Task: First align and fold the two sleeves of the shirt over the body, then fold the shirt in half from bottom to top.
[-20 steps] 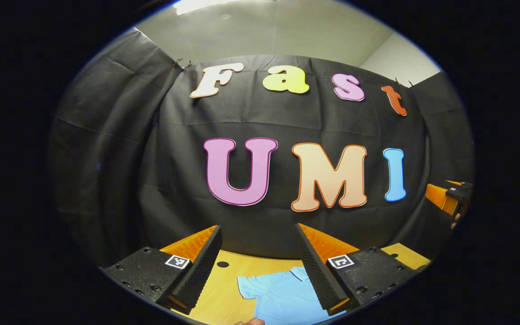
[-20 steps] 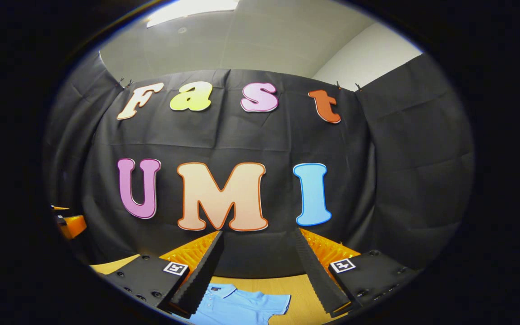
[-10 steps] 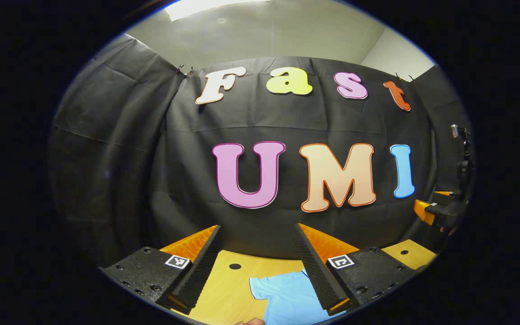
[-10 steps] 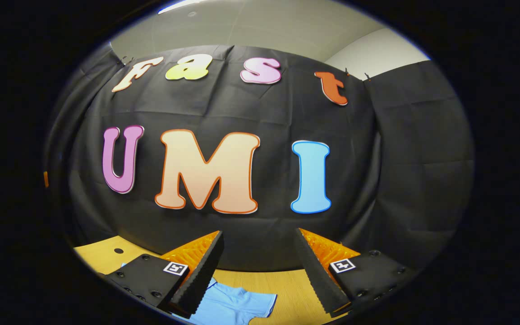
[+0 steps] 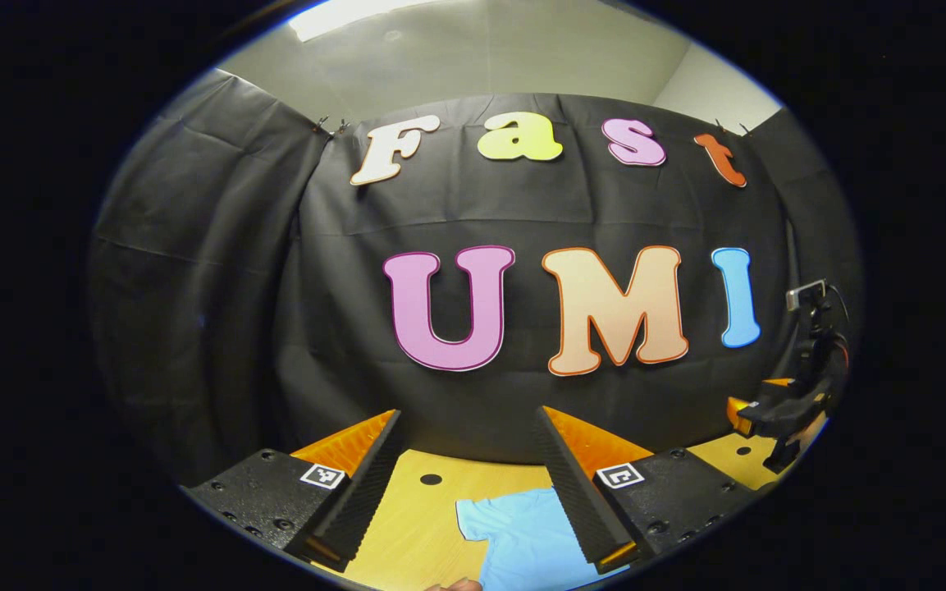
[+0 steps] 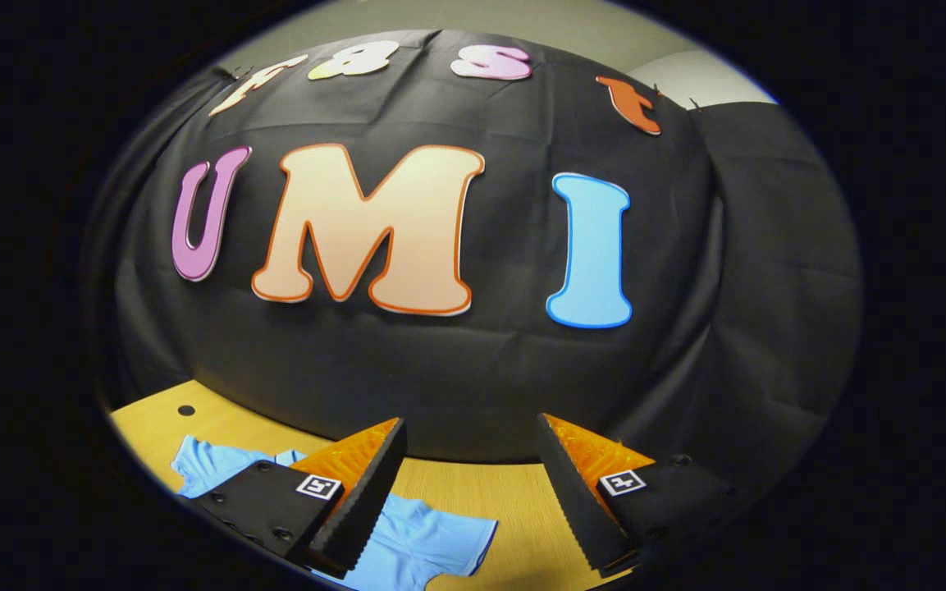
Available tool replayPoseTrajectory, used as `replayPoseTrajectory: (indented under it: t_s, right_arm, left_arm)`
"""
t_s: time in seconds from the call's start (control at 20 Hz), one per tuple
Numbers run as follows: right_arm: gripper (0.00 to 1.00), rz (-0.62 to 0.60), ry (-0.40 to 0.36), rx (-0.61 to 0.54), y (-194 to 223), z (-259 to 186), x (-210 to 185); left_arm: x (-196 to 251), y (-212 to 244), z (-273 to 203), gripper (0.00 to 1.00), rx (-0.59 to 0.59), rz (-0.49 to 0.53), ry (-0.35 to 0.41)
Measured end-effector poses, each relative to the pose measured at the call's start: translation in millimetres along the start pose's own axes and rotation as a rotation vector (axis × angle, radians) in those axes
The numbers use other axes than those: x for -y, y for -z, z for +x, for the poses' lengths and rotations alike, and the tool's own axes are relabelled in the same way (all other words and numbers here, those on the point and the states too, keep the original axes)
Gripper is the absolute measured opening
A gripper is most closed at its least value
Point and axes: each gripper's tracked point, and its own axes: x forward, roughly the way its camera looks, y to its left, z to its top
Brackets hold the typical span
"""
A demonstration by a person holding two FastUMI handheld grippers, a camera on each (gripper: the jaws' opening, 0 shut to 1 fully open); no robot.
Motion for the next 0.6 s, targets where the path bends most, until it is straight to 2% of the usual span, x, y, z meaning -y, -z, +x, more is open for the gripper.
replayPoseTrajectory:
  t_s: [0.45,0.6]
  right_arm:
    - [0.99,0.002,0.009,-0.237,133.7,42.6,13.2]
    - [1.00,0.000,-0.019,-0.323,175.5,45.0,10.7]
  left_arm:
    - [1.7,11.3,1.2,0.95,-0.036,0.037,-0.056]
    - [4.7,10.6,1.8,0.95,-0.036,0.052,-0.062]
